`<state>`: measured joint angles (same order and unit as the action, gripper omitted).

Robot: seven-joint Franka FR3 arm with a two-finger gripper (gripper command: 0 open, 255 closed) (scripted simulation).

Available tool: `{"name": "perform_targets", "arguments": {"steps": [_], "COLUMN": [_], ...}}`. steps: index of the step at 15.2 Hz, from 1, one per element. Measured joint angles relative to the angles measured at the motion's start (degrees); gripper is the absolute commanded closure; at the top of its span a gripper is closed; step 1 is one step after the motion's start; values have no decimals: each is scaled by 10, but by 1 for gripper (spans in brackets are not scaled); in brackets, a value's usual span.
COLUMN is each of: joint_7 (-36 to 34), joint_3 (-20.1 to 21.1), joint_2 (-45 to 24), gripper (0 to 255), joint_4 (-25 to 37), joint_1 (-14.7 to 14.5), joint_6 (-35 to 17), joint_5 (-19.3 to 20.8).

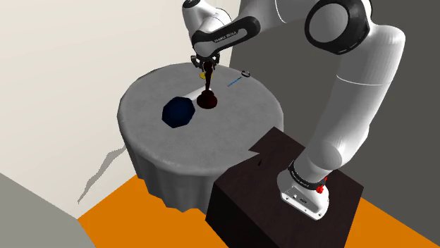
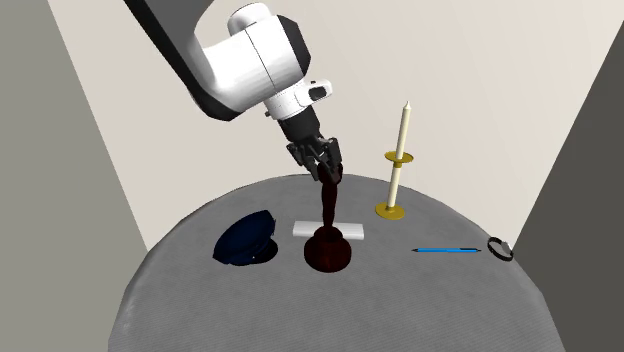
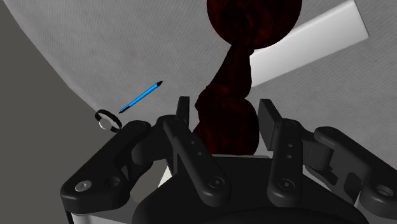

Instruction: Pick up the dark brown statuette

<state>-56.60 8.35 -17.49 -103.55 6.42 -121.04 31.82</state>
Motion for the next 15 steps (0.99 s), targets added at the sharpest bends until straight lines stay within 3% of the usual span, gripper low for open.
{"name": "perform_targets", "arguments": {"steps": [15], "joint_7": [44], "joint_3": [6], "joint_2": [33], "gripper": [255], "joint_4": [51], "joint_1": [0], "joint_6": [76], "joint_5": [-26]}}
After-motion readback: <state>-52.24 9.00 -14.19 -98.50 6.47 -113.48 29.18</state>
